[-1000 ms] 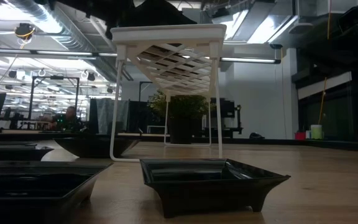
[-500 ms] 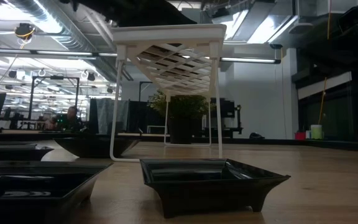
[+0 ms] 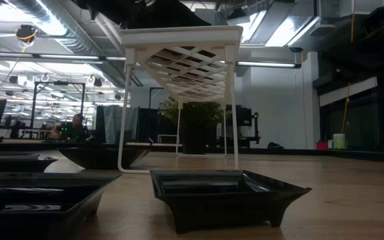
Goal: Pick & Place Mini shaped plates
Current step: Stack the leaf shaped plate on top of the leaf shaped plate on the shelf, then stack the square plate on top of the square plate on the shelf
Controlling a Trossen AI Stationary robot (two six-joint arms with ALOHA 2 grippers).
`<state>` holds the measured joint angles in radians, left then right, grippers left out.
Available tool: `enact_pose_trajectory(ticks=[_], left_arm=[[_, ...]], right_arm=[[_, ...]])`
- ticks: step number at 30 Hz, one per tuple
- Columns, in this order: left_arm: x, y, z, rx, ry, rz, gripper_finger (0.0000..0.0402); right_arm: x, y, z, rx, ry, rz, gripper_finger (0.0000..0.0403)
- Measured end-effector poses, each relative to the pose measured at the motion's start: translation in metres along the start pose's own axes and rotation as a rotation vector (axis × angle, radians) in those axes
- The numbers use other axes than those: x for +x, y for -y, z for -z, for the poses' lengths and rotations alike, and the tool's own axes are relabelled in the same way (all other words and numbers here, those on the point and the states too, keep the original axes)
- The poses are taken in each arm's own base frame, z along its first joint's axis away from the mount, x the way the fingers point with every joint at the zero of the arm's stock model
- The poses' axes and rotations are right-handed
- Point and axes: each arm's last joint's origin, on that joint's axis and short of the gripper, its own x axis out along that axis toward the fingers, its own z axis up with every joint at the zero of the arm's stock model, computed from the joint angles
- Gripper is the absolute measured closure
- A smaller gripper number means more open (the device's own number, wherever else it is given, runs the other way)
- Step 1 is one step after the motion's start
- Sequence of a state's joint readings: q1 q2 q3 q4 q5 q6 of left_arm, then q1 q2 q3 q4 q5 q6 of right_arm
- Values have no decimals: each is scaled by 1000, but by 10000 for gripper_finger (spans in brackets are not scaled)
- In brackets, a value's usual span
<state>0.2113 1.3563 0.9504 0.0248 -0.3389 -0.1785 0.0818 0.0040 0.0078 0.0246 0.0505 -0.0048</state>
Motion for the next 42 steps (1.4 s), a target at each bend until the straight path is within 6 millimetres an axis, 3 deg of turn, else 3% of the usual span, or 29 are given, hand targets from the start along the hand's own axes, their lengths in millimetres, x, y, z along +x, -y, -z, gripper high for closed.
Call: enact_pose_trajectory(ticks=[16,31,42], left_arm=[[3,-6,4,3,-65,56,395],[3,-6,4,5,-64,52,330],[1,-3,4,14,-67,87,322]], right_arm=[[0,0,0,0,0,0,318],[0,0,0,0,0,0,318],[0,0,0,0,0,0,318]])
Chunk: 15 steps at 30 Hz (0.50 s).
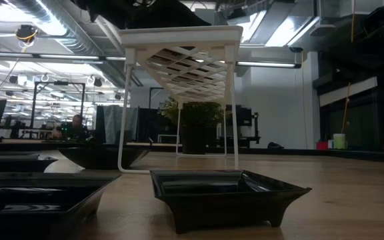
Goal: Pick & Place Mini shaped plates
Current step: Stack the square plate on top of the square plate on the shelf
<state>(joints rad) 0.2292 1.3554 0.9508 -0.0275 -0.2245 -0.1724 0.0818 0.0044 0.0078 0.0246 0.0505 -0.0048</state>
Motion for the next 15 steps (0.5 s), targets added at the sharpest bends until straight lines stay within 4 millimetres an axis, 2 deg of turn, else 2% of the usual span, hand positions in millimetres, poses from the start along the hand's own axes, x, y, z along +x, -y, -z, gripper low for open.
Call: enact_pose_trajectory(ticks=[8,15], left_arm=[[-9,21,2,124,0,112,323],[-40,52,0,211,41,225,325]], right_arm=[[0,0,0,0,0,0,318],[0,0,0,0,0,0,318]])
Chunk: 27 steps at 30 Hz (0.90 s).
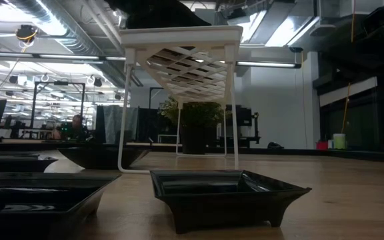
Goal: Pick & Place Mini shaped plates
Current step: Stack the square plate on top of the square plate on the shelf
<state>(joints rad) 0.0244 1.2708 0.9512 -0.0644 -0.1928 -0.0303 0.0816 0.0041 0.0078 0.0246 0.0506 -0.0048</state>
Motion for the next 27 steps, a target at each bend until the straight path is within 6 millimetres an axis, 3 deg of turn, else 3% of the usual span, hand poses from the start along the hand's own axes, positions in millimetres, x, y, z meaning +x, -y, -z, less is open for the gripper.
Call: enact_pose_trajectory(ticks=[18,27], left_arm=[[-60,104,29,5,-246,435,324],[-83,131,41,-39,-318,504,330]], right_arm=[[0,0,0,0,0,0,318],[0,0,0,0,-1,0,318]])
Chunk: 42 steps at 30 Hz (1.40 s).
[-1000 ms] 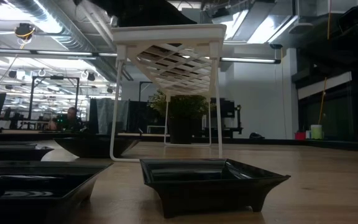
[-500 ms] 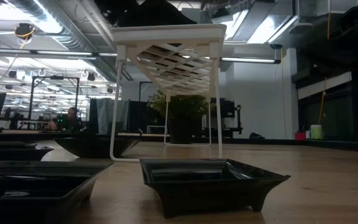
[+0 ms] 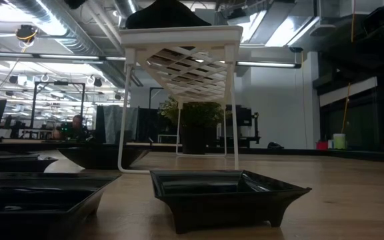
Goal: Pick & Place Mini shaped plates
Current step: Stack the square plate on top of the square plate on the shelf
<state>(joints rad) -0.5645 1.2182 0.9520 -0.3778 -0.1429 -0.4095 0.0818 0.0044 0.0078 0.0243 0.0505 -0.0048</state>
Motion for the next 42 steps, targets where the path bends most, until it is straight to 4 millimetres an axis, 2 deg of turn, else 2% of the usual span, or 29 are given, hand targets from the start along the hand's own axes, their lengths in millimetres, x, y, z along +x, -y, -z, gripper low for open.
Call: enact_pose_trajectory(ticks=[8,14,36,42], left_arm=[[-3,7,20,-184,-125,-81,332],[2,11,31,-198,-198,-131,332],[62,9,77,-244,-534,-323,332],[72,6,87,-224,-596,-377,331]], right_arm=[[0,0,0,0,0,0,318],[0,0,0,0,0,1,318],[0,0,0,0,1,0,318],[0,0,0,0,0,0,318]])
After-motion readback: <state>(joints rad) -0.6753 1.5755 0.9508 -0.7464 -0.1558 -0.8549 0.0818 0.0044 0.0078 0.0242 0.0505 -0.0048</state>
